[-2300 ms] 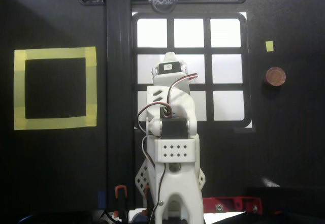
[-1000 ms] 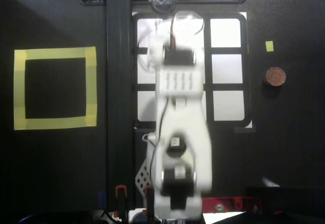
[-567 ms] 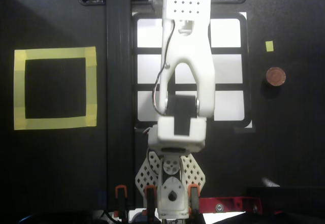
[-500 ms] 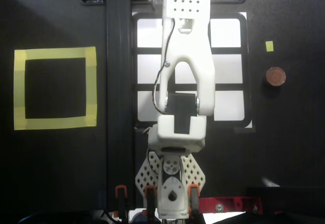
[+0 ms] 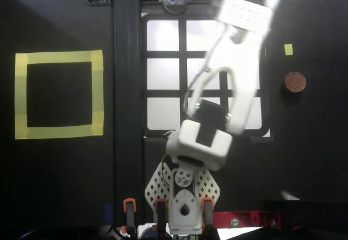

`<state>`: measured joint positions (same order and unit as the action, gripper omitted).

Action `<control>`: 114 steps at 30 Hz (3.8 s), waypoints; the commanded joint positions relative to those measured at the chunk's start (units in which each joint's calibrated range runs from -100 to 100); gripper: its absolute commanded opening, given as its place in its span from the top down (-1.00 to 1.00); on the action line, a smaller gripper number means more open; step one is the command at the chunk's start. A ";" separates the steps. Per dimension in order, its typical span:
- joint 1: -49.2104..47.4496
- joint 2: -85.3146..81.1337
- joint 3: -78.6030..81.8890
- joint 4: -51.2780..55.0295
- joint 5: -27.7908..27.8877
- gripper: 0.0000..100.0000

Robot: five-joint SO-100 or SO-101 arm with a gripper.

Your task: Pick and place at Grid spot 3

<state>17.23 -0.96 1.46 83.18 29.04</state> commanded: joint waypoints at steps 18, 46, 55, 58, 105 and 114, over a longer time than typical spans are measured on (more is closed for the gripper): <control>30.32 3.45 -2.56 -6.42 31.21 1.00; 32.08 14.09 -2.47 -13.06 35.65 0.33; 32.67 22.24 -2.38 -19.21 36.14 0.34; 32.67 23.79 -2.28 -19.54 36.24 0.34; 16.58 -5.39 -2.38 9.93 23.93 0.75; -0.43 -5.39 -2.38 8.19 2.05 0.75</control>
<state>19.61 -3.83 -0.36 91.79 35.82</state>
